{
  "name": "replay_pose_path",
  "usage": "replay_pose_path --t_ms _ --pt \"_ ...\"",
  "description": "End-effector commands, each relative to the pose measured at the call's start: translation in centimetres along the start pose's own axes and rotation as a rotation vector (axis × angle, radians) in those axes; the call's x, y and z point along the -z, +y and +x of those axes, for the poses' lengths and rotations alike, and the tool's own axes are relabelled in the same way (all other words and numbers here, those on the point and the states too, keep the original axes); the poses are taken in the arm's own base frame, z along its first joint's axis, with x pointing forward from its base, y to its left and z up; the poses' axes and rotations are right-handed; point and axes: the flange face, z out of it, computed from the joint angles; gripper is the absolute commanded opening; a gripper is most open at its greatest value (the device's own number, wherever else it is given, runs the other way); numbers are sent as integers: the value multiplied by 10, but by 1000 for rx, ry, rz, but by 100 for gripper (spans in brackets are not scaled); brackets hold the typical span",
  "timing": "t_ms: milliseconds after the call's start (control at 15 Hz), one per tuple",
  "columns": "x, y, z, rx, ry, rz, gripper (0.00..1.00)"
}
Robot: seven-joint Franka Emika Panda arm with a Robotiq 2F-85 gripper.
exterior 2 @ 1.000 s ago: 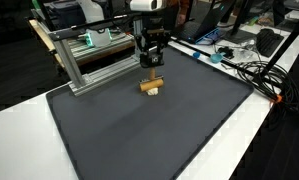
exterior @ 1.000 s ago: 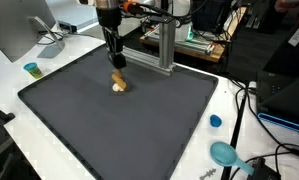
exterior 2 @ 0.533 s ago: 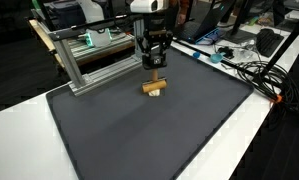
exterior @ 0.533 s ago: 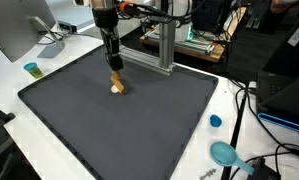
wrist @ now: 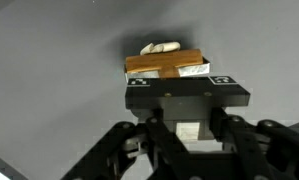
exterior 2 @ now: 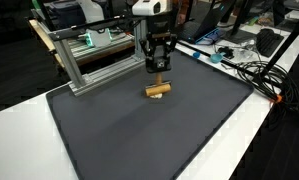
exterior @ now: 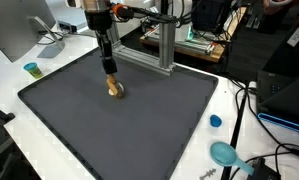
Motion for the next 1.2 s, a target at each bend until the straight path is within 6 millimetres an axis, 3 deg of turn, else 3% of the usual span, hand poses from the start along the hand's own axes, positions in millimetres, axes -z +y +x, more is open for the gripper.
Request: replay_pose_path --t_ms 0,467,667,1000,1133 --pt "-27 -10 16 -31 -3 3 21" --pt "-29 -16 32 -68 28 10 21" --pt "-21 -21 41 -82 65 30 21" --pt "44 -2 43 -68 155 92 21" --pt "61 5 42 -19 151 57 21"
